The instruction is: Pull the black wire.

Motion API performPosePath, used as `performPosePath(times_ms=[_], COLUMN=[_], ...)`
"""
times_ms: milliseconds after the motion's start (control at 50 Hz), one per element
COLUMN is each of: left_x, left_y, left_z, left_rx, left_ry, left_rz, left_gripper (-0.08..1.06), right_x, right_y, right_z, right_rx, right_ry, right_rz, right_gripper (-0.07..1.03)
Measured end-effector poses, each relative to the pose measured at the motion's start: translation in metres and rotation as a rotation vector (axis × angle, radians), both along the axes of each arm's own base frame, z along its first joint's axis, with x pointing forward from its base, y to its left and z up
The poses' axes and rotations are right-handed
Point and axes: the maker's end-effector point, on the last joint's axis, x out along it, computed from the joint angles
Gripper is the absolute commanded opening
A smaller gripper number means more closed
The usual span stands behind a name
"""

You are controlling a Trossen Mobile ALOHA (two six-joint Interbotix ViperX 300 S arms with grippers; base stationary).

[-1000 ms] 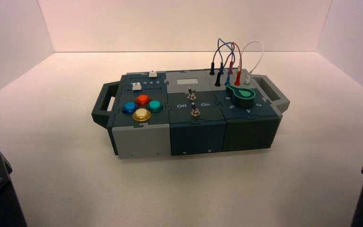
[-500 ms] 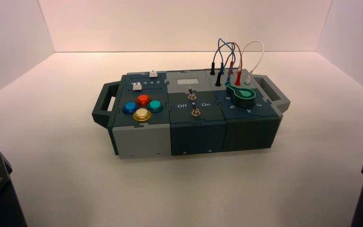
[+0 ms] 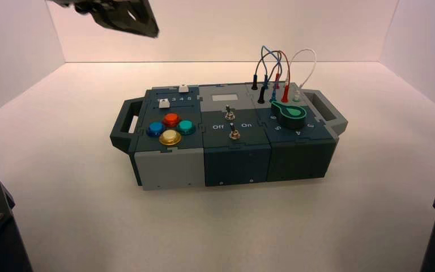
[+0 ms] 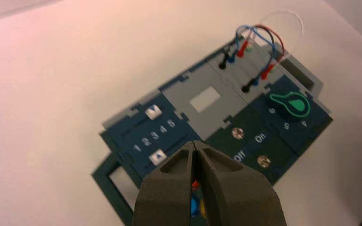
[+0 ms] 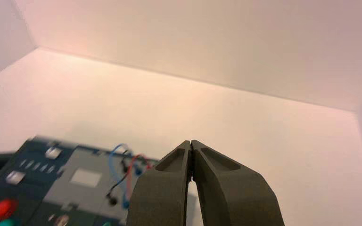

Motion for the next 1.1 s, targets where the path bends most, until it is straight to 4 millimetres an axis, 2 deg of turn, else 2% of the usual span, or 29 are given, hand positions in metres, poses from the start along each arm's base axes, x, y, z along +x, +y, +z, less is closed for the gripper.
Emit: performPosePath(times_ms=[160, 320, 400, 480, 540, 860, 1100], left_x=[-0.005, -0.005, -0.005, -0.005, -0.006, -0.005, -0.004], left_y=[-0.009, -0.010, -0.010, -0.010, -0.010, -0.011, -0.011], left_z=[-0.004, -0.005, -0.005, -0.004, -0.006, -0.007, -0.010], left_rx=[-0.027, -0.036, -0.038, -0.039, -0.035, -0.034, -0.030], left_ry=[-0.002, -0.005, -0.005, -0.008, -0.003, -0.004, 0.005], left_rz=[-0.017, -0.014, -0.013, -0.014, -0.015, -0.015, -0.013], left_gripper=[-0.03, -0.03, -0.03, -0.03, -0.03, -0.03, -0.03], right_x=[-0.007, -0.009, -0.011, -0.013, -0.015, -0.023, -0.027], right_y=[0.016, 0.017, 0.021, 0.026, 0.031, 0.046, 0.056], right_z=[-0.010, -0.029, -0.039, -0.044, -0.047, -0.061, -0.084], right_rx=[0.001, 0.007, 0.004, 0.005, 0.015, 0.083, 0.074], right_ry=[0.057, 0.153, 0.212, 0.247, 0.272, 0.369, 0.461], right_rz=[0.056, 0.044, 0.050, 0.062, 0.073, 0.077, 0.084], right_gripper=[-0.02, -0.01, 0.07, 0.26, 0.33, 0.34, 0.38])
